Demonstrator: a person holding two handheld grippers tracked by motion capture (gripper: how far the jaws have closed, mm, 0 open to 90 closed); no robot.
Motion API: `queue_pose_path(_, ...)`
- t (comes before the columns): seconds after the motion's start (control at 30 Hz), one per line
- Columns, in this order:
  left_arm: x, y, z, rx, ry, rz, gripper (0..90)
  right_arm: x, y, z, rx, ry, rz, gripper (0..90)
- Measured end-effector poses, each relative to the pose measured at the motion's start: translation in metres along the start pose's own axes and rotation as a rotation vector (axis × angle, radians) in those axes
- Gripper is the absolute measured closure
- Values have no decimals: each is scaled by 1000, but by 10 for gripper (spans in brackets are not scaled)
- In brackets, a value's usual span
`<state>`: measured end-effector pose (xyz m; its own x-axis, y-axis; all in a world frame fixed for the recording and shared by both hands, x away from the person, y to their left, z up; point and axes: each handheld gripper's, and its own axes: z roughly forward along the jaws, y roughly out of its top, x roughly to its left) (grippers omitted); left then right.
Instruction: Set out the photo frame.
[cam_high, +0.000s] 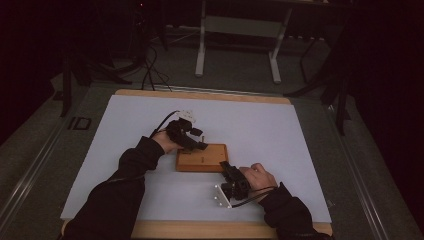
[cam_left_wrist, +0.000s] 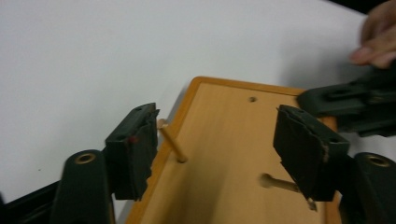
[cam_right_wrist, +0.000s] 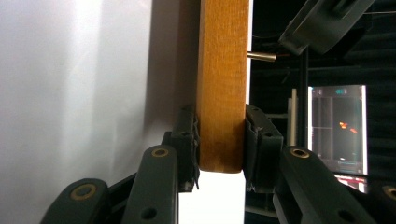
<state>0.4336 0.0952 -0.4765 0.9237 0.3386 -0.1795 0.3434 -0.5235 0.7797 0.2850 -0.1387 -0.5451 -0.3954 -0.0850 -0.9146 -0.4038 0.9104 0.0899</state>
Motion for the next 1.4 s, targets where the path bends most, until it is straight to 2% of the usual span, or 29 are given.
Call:
queue_pose_path(0.17, -8, -2, -15, -39, 15, 17, 237, -11, -2, 0, -10, 39, 17, 696)
queue_pose_path(0.37, -17, -5, -24, -31, 58, 35, 191, -21, -3, 1, -12, 80, 33, 695)
queue_pose_path(0.53, -23, -9, -32, -56, 71, 9, 118, -29, -4, 2, -19, 109, 44, 698)
queue_pose_path(0.6, -26, -12, -35, -61, 75, -1, 62, -33, -6, 2, -24, 119, 48, 699)
queue_pose_path(0.67, -30, -16, -39, -64, 101, 12, 43, -35, -7, 3, -28, 127, 46, 699)
queue_pose_path(0.77, -34, -23, -48, -98, 126, -17, 43, -38, -8, 3, -28, 142, 55, 699)
queue_pose_path(0.83, -39, -28, -55, -118, 168, -31, 43, -40, -9, 3, -29, 151, 59, 699)
queue_pose_path(0.93, -45, -36, -65, -109, 215, -23, 30, -43, -9, 4, -33, 161, 64, 700)
queue_pose_path(1.13, -55, -56, -78, -108, 225, -46, 30, -49, -11, 5, -37, 183, 69, 701)
queue_pose_path(1.4, -73, -79, -86, -105, 198, -67, 30, -65, -15, 9, -47, 248, 91, 701)
